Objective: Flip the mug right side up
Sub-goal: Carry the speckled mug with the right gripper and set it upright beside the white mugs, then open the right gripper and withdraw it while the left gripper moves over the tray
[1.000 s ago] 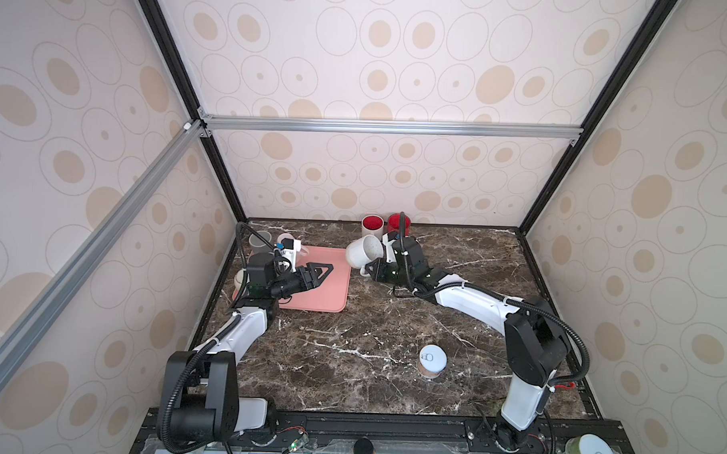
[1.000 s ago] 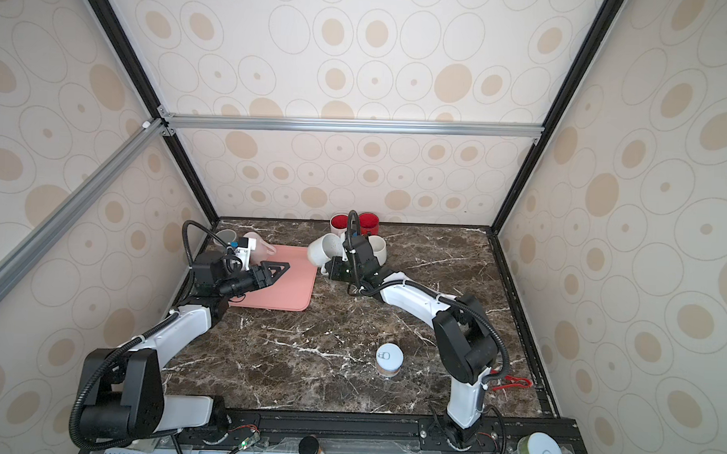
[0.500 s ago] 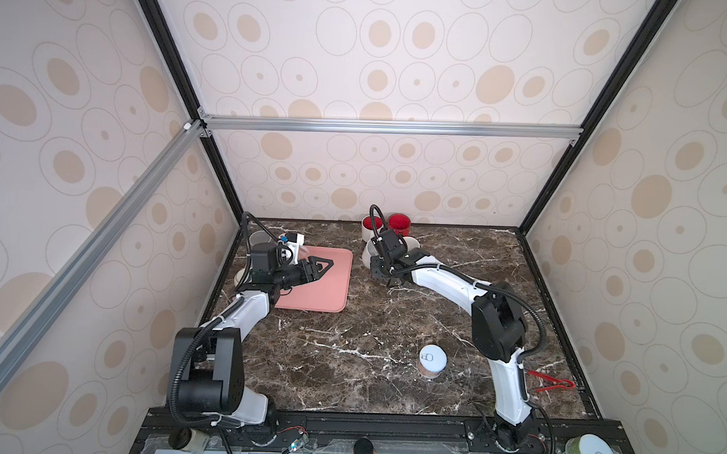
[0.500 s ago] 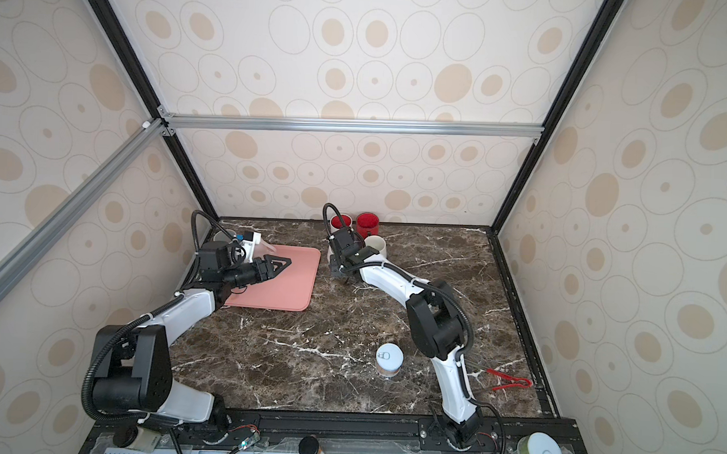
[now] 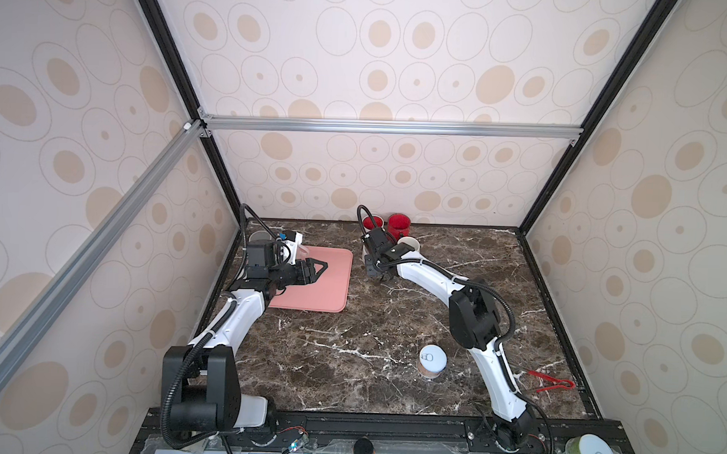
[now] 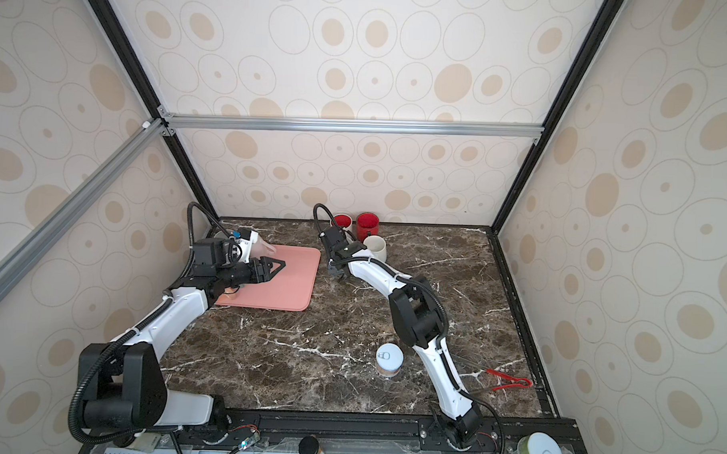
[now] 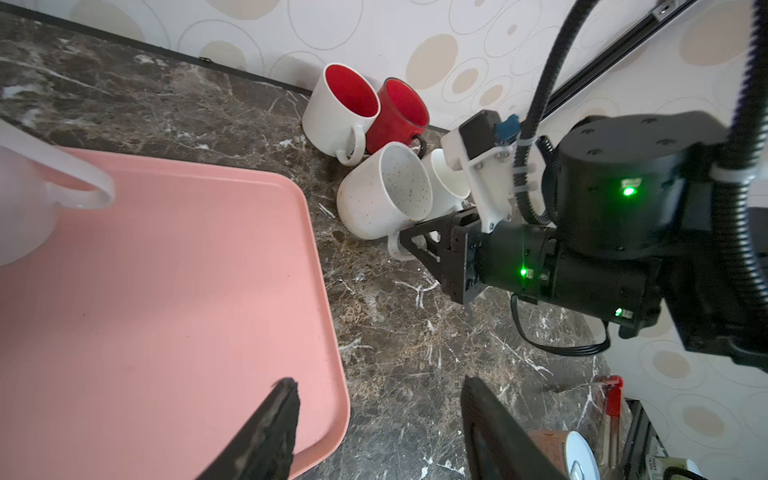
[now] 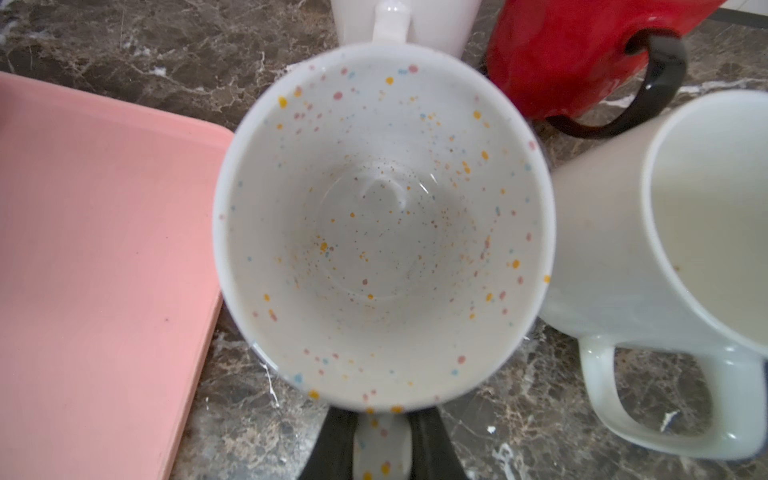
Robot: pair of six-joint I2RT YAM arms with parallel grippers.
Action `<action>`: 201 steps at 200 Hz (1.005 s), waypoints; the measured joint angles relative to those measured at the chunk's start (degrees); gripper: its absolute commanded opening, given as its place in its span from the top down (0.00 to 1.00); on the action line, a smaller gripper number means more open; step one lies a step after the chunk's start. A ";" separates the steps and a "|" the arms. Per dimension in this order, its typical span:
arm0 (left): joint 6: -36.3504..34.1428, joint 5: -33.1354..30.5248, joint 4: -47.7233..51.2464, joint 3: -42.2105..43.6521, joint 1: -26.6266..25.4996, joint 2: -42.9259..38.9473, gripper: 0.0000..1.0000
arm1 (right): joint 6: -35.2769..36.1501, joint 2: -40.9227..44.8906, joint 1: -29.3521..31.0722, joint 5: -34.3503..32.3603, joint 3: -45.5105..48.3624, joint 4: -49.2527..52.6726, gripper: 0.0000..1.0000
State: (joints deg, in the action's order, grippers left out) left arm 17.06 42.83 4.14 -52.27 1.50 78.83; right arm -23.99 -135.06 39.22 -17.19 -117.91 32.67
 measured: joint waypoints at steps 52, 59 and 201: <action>-2.56 -7.28 5.25 -0.76 0.00 -2.08 0.33 | 0.13 -0.42 -0.09 -1.53 -1.44 0.31 0.55; -2.91 -8.35 5.68 -0.76 0.00 -2.40 0.33 | 0.13 -0.28 -0.11 -1.57 -1.44 0.17 0.54; 0.44 -49.94 17.14 -2.34 0.61 -12.09 0.22 | 1.86 28.55 7.02 7.02 28.61 -14.05 0.52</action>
State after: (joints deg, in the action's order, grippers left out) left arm 17.50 -7.11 21.28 -54.61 2.11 66.74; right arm -22.13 -106.52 46.24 -10.17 -89.30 18.61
